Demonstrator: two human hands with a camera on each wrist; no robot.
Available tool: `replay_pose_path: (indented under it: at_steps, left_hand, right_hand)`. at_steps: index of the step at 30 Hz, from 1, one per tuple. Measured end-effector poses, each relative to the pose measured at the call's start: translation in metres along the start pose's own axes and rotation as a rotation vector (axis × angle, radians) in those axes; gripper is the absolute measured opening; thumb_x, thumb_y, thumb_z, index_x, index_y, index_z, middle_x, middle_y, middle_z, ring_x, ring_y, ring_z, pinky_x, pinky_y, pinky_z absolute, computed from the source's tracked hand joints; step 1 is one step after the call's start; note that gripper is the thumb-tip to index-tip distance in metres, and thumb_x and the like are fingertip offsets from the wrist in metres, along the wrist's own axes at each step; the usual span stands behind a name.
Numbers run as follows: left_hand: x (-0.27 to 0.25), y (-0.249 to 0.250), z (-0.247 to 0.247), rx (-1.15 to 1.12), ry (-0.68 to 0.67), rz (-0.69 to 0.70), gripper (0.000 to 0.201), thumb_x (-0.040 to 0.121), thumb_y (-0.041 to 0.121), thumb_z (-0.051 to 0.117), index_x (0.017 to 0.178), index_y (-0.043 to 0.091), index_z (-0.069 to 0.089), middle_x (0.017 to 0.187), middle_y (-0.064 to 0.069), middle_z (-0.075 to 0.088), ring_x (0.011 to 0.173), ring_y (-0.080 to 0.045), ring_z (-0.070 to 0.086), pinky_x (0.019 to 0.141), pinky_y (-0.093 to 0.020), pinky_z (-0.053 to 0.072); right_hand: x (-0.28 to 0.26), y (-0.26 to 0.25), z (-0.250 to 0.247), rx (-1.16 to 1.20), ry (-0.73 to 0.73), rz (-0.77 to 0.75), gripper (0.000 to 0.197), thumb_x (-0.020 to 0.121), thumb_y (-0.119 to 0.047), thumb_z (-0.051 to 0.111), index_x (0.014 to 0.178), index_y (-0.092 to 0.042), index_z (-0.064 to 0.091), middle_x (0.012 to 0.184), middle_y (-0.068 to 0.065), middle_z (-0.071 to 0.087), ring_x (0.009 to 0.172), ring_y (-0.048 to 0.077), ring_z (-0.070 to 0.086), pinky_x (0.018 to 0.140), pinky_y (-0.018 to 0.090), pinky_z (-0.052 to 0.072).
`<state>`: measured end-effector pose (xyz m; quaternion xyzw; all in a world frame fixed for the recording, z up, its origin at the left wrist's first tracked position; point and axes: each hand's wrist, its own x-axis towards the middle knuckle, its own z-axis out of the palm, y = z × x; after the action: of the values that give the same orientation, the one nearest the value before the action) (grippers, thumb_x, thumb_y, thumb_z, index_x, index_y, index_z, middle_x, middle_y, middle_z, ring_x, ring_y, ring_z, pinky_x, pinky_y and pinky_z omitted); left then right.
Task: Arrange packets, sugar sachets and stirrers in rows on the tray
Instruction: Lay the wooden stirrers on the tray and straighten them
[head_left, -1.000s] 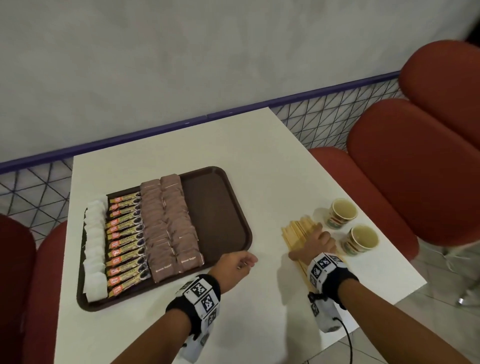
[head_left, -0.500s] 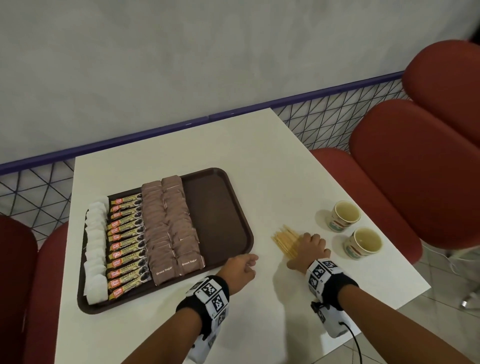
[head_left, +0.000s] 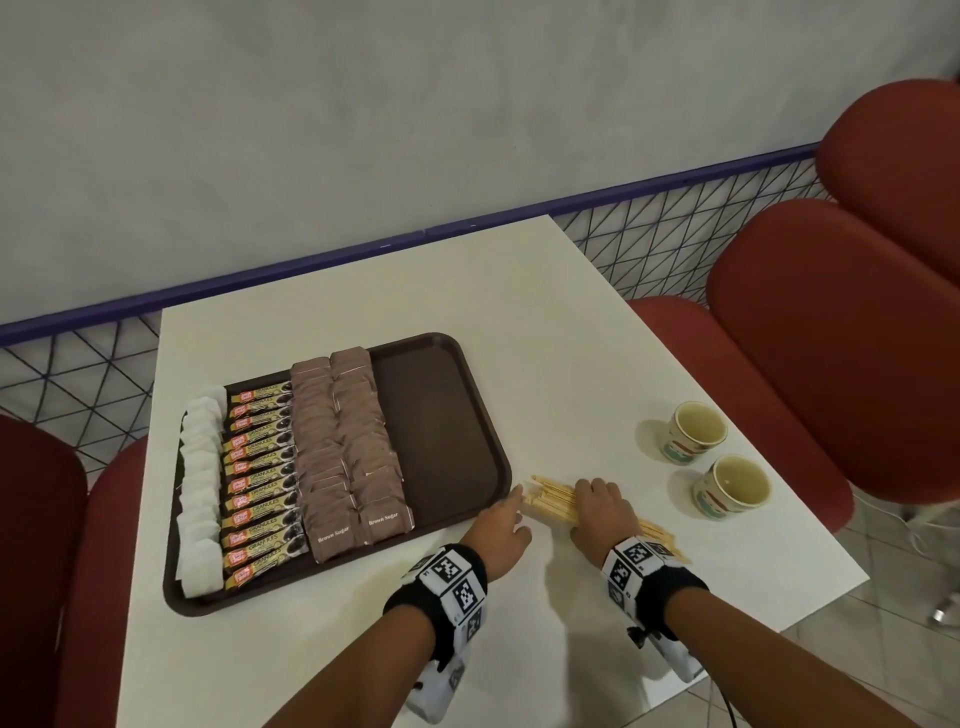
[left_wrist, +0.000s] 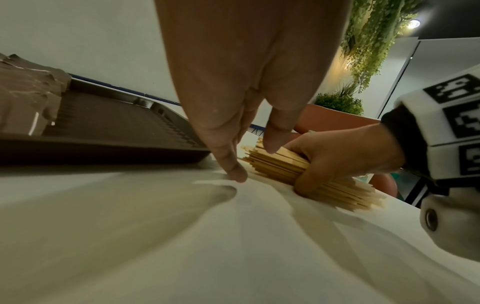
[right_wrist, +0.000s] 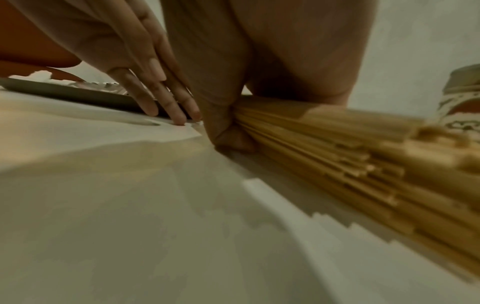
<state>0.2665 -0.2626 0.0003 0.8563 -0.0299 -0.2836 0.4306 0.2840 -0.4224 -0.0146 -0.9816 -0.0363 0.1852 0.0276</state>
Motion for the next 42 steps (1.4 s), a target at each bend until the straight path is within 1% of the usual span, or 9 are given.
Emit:
replay_pose_path:
  at_steps: [10, 19, 23, 25, 27, 31, 34, 38, 42]
  left_hand:
    - [0.002, 0.003, 0.006, -0.114, 0.007, -0.009, 0.059, 0.093, 0.000, 0.038, 0.148, 0.012, 0.022, 0.142, -0.011, 0.045, 0.132, -0.016, 0.043, 0.094, -0.012, 0.031]
    - [-0.004, -0.004, -0.005, -0.079, 0.057, 0.065, 0.047, 0.093, 0.004, 0.043, 0.139, 0.010, 0.042, 0.130, -0.011, 0.058, 0.122, -0.023, 0.053, 0.106, -0.030, 0.039]
    - [-0.010, -0.008, -0.027, -0.209, 0.263, 0.123, 0.035, 0.090, -0.003, 0.044, 0.116, 0.009, 0.064, 0.103, -0.005, 0.069, 0.085, -0.002, 0.065, 0.088, -0.019, 0.049]
    - [-0.012, -0.010, -0.042, -0.285, 0.351, 0.138, 0.035, 0.089, -0.006, 0.043, 0.105, 0.013, 0.067, 0.094, -0.004, 0.067, 0.068, 0.006, 0.061, 0.073, -0.012, 0.049]
    - [-0.014, -0.013, -0.057, -0.355, 0.429, 0.138, 0.034, 0.090, -0.006, 0.041, 0.099, 0.017, 0.064, 0.094, -0.006, 0.066, 0.070, 0.000, 0.061, 0.066, -0.012, 0.047]
    - [-0.018, -0.016, -0.073, -0.459, 0.488, 0.085, 0.022, 0.097, 0.008, 0.041, 0.109, 0.016, 0.058, 0.103, -0.009, 0.064, 0.080, -0.011, 0.060, 0.067, -0.018, 0.049]
    - [-0.021, -0.005, -0.073, -0.578, 0.449, 0.029, 0.031, 0.101, 0.025, 0.034, 0.127, 0.015, 0.048, 0.114, -0.008, 0.059, 0.092, -0.014, 0.059, 0.073, -0.023, 0.051]
    - [-0.027, 0.010, -0.072, -1.023, 0.424, -0.008, 0.040, 0.099, 0.042, 0.024, 0.134, 0.025, 0.033, 0.123, -0.005, 0.052, 0.103, -0.020, 0.056, 0.082, -0.037, 0.049]
    - [-0.038, 0.013, -0.079, -1.317, 0.382, 0.021, 0.062, 0.096, 0.053, 0.021, 0.129, 0.010, 0.050, 0.122, -0.017, 0.062, 0.106, -0.026, 0.060, 0.094, -0.046, 0.046]
  right_hand:
    - [-0.004, 0.002, 0.002, -0.029, 0.029, -0.076, 0.037, 0.088, -0.018, 0.048, 0.123, -0.011, 0.039, 0.124, 0.007, 0.047, 0.113, 0.025, 0.045, 0.088, 0.033, 0.041]
    - [-0.005, 0.007, 0.002, -0.036, 0.030, -0.103, 0.036, 0.088, -0.024, 0.049, 0.121, -0.011, 0.044, 0.124, 0.007, 0.046, 0.117, 0.025, 0.041, 0.089, 0.033, 0.040]
    - [-0.003, 0.009, -0.005, -0.007, 0.006, -0.090, 0.037, 0.088, -0.028, 0.050, 0.121, -0.012, 0.043, 0.123, 0.007, 0.050, 0.114, 0.027, 0.045, 0.088, 0.033, 0.041]
    - [0.000, 0.009, -0.022, 0.165, 0.026, -0.057, 0.033, 0.088, -0.027, 0.052, 0.116, -0.011, 0.046, 0.113, 0.009, 0.058, 0.106, 0.029, 0.054, 0.081, 0.032, 0.041]
    - [0.003, 0.004, -0.049, 0.534, 0.115, -0.021, 0.022, 0.086, -0.019, 0.056, 0.105, -0.009, 0.051, 0.095, 0.011, 0.061, 0.091, 0.031, 0.059, 0.071, 0.030, 0.040]
    - [0.007, -0.027, -0.111, 1.327, 0.229, -0.038, 0.007, 0.084, 0.000, 0.054, 0.085, -0.007, 0.056, 0.068, 0.003, 0.057, 0.062, 0.016, 0.053, 0.061, 0.026, 0.043]
    - [0.004, -0.062, -0.138, 1.653, 0.268, -0.129, 0.023, 0.083, 0.002, 0.054, 0.066, -0.014, 0.057, 0.058, 0.005, 0.053, 0.056, 0.016, 0.051, 0.060, 0.029, 0.044]
    - [-0.008, -0.106, -0.145, 1.816, 0.173, -0.293, 0.026, 0.082, 0.000, 0.056, 0.064, -0.019, 0.058, 0.060, 0.004, 0.052, 0.059, 0.017, 0.051, 0.061, 0.029, 0.043]
    - [-0.014, -0.134, -0.136, 1.713, 0.078, -0.393, 0.008, 0.078, -0.014, 0.063, 0.084, -0.018, 0.060, 0.071, 0.001, 0.060, 0.069, 0.014, 0.060, 0.070, 0.028, 0.050]
